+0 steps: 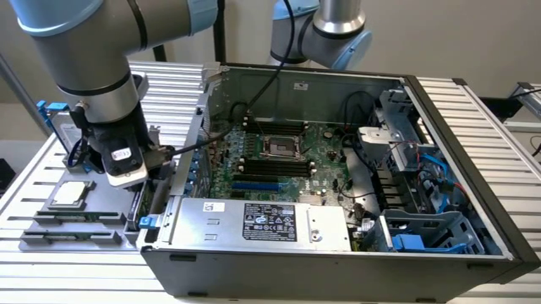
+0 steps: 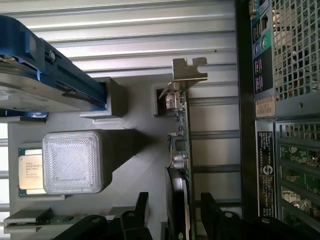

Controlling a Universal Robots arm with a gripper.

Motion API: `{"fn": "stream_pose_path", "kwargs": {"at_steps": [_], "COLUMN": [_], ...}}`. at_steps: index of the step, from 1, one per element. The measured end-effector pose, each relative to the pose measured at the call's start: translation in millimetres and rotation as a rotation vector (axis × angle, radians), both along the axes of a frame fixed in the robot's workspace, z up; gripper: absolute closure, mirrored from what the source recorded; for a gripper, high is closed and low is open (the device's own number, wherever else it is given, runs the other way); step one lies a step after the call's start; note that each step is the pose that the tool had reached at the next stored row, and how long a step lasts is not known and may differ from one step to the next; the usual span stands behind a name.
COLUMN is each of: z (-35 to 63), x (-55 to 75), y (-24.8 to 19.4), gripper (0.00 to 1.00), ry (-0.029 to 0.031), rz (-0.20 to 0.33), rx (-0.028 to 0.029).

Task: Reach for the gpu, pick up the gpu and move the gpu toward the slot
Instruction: 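Pick up the gpu and move the gpu toward the slot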

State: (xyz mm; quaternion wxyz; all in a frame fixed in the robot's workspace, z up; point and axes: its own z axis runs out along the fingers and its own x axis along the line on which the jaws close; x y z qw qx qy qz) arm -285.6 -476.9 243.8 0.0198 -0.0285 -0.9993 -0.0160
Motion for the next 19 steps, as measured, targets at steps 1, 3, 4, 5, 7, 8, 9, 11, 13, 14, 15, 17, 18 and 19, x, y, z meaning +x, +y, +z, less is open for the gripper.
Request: {"fn": "stream_pose_path", "kwargs": {"at_steps": [1,3,4,5,7,8,9,11,13,14,15,17,18,19], "z": [-0.1,-0.3,-0.3,-0.3,-0.2,-0.3,-0.2,-0.2,-0.2,-0.2,-0.2,-0.2,-0.2,-0.2], "x": [0.3,0.9,1.3,1.7,2.1,2.3,2.4,2.5,2.5,2.5,2.5,2.6,2.6,2.6], "y": [-0.1,-0.3,-0.3,-0.4,-0.4,-0.4,-0.4,-0.4,-0.4,-0.4,-0.4,-0.4,-0.4,-0.4], "gripper": [0.48,0.48,0.55,0.55,0.55,0.58,0.58,0.64,0.71,0.71,0.71,0.71,0.71,0.71], "ry": [0.0007,0.0020,0.0028,0.0038,0.0059,0.0069,0.0079,0.0091,0.0096,0.0097,0.0097,0.0097,0.0097,0.0098], "rz": [-0.002,-0.007,-0.009,-0.011,-0.014,-0.015,-0.017,-0.018,-0.019,-0.019,-0.019,-0.019,-0.019,-0.019], "rx": [0.0000,0.0003,0.0004,0.0004,0.0003,0.0003,0.0002,0.0001,0.0002,0.0001,0.0001,0.0002,0.0002,0.0001]}}
